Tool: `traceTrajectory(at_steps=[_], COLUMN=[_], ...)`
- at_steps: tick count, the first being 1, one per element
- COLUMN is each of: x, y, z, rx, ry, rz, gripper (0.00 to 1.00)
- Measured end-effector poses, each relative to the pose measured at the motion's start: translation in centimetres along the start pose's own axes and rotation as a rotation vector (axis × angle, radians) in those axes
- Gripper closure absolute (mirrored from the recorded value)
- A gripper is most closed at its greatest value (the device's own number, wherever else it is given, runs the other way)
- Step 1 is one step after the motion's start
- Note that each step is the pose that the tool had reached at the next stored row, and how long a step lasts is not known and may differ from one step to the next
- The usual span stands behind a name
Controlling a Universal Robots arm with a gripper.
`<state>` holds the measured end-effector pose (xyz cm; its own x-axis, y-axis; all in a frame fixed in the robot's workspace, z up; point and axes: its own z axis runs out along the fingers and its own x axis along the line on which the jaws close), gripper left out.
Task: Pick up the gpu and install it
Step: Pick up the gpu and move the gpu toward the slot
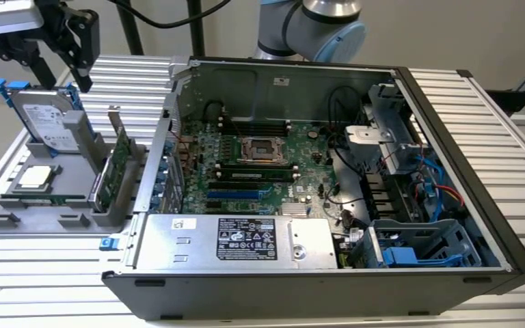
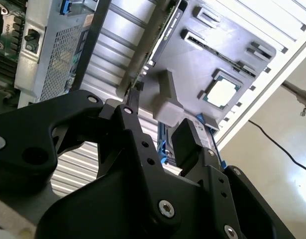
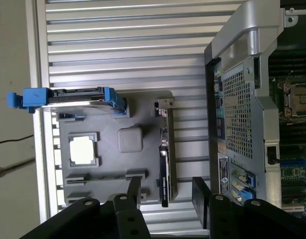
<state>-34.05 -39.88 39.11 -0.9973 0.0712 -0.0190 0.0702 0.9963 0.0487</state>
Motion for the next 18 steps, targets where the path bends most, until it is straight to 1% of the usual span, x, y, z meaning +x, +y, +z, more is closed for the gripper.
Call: traceTrajectory(at_steps=[18], x=[0.01], y=[-0.03], z=[0.52], rx=[0.0], ry=[0.0003], rz=[0.0], gripper=[0.0])
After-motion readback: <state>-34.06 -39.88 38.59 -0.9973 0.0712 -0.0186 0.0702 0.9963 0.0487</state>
